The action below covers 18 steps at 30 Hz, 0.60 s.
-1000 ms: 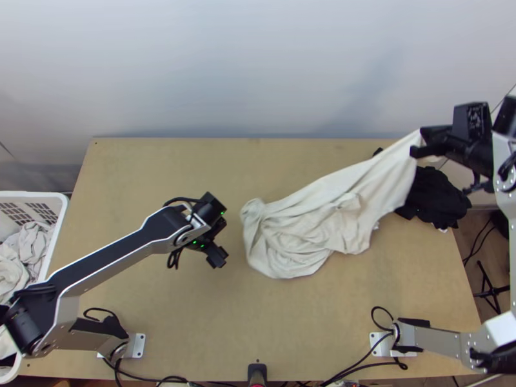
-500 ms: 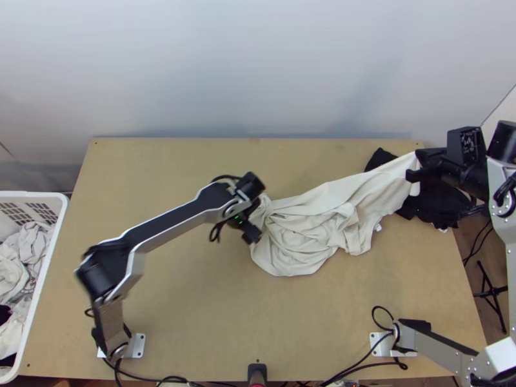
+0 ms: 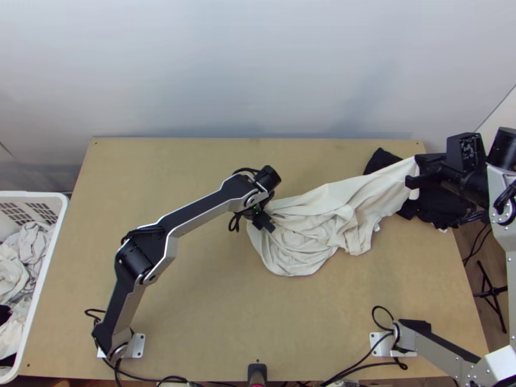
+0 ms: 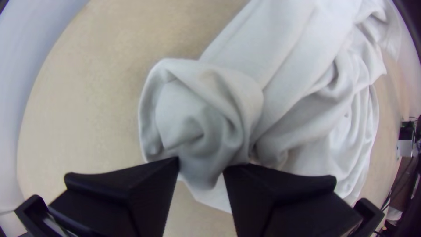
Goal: Fold the t-shirt
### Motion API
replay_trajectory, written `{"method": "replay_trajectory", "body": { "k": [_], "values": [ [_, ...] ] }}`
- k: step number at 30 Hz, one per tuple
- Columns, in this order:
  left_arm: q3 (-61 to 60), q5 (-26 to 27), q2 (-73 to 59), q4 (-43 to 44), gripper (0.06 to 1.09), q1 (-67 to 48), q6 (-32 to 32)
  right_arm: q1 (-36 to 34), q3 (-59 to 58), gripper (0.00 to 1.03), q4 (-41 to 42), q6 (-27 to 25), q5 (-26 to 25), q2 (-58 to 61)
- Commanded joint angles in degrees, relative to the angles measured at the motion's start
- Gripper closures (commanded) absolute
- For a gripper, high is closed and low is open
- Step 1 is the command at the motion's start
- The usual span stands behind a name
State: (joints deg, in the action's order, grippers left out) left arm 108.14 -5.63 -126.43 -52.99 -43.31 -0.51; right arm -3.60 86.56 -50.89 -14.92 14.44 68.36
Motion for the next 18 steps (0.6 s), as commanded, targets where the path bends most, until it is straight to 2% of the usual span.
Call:
{"method": "replay_trajectory", "body": {
  "k": [1, 2, 9, 15, 18],
  "values": [
    [1.20, 1.32, -1.63, 0.08, 1.00, -0.20, 0.43, -0.01, 0.01, 1.00, -0.08, -0.38, -0.02, -0.07],
    [1.11, 1.32, -1.63, 0.08, 1.04, -0.20, 0.43, -0.01, 0.01, 1.00, -0.08, -0.29, -0.02, -0.15],
    [-0.47, 7.03, 4.35, -3.35, 1.04, 2.26, 2.97, 0.08, 1.15, 1.00, -0.96, -0.29, 0.07, -0.15],
    [-3.20, 12.22, 18.85, -8.44, 1.04, 14.13, 4.12, 3.07, 3.70, 1.00, -3.69, 0.94, 0.15, 0.37],
    [-4.78, 16.18, 25.27, -10.46, 1.04, 22.57, 4.82, 7.55, 3.70, 1.00, -5.09, 2.09, 0.24, 0.64]
  ]
}}
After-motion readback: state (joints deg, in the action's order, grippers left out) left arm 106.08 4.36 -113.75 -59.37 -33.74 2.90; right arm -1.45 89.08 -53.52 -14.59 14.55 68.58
